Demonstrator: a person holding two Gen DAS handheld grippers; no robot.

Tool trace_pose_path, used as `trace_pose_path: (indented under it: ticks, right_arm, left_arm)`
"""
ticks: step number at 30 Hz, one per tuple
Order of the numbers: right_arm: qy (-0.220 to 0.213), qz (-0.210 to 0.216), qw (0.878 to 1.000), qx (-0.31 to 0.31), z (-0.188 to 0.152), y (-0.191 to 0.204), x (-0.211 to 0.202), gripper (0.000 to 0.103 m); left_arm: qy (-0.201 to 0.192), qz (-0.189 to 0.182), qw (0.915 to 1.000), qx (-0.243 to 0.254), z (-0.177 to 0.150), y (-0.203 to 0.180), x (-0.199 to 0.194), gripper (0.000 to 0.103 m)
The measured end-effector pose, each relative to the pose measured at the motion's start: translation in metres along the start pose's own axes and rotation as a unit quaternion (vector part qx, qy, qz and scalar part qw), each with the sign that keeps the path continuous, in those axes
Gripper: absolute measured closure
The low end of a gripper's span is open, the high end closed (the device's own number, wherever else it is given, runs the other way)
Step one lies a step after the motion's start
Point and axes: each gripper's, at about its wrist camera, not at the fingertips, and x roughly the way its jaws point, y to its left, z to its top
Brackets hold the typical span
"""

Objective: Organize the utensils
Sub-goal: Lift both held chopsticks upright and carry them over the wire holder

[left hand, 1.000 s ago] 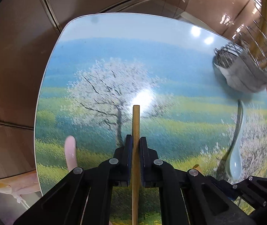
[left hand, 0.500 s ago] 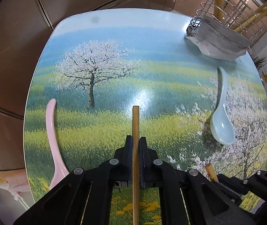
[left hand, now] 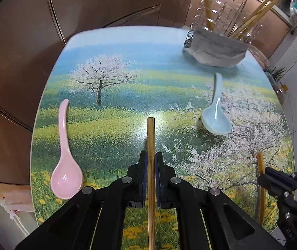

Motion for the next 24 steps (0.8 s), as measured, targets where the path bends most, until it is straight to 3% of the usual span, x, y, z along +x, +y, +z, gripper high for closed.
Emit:
trace_pose_path:
  ticks: [8, 11, 24]
  right_arm:
    - [-0.057, -0.014, 0.998, 0.003, 0.002, 0.005, -0.045, 0.097]
    - [-0.080, -0.015, 0.997, 0.005, 0.001, 0.007, -0.066, 0.097]
    - [-0.174, -0.024, 0.984, 0.012, 0.022, 0.005, -0.142, 0.097]
  left_arm:
    - [-0.052, -0.007, 0.9984, -0.019, -0.012, -0.003, -0.050, 0.097]
    - [-0.070, -0.013, 0.9972, -0.022, 0.025, 0.008, -0.045, 0.097]
    - [-0.178, -0.043, 0.9828, -0.024, 0.055, -0.004, -0.129, 0.097]
